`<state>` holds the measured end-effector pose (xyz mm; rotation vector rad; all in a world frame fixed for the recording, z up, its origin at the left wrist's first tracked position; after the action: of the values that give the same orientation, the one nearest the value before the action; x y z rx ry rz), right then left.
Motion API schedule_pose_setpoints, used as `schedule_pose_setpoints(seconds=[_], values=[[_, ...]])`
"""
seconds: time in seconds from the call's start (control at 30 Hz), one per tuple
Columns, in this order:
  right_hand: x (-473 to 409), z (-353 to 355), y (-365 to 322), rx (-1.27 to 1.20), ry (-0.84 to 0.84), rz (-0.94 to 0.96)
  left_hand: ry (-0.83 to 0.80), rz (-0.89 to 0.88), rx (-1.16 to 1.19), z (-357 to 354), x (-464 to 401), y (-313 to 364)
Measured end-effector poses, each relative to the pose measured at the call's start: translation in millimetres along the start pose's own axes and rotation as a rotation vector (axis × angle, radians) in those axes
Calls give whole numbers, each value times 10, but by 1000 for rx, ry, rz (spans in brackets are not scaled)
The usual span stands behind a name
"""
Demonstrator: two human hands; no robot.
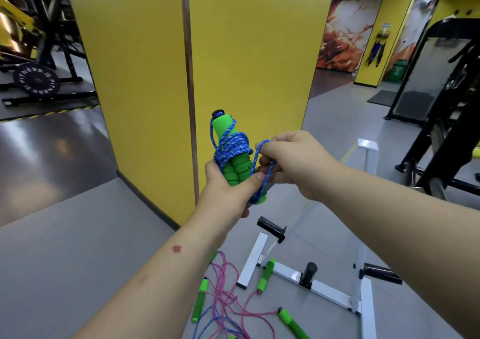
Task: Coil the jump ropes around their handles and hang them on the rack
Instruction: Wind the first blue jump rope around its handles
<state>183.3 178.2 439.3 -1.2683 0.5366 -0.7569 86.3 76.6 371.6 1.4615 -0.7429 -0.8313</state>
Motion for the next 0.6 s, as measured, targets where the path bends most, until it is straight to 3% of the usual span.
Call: schedule_pose_setpoints(seconds=[0.6], values=[[-1558, 1159, 943, -104, -237, -279, -92, 304, 215, -1050, -1783, -1069]])
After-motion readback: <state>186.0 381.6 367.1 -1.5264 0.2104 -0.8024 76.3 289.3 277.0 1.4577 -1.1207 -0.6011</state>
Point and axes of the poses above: each hand's wrist, its own x-axis away from the middle knuckle, its own z-axis out of the back of the hand, y = z × x, the point moved 3 cm from there along -x, towards the middle knuckle, and after that the axes turned 7 degrees about -y, right-handed, at the moved point
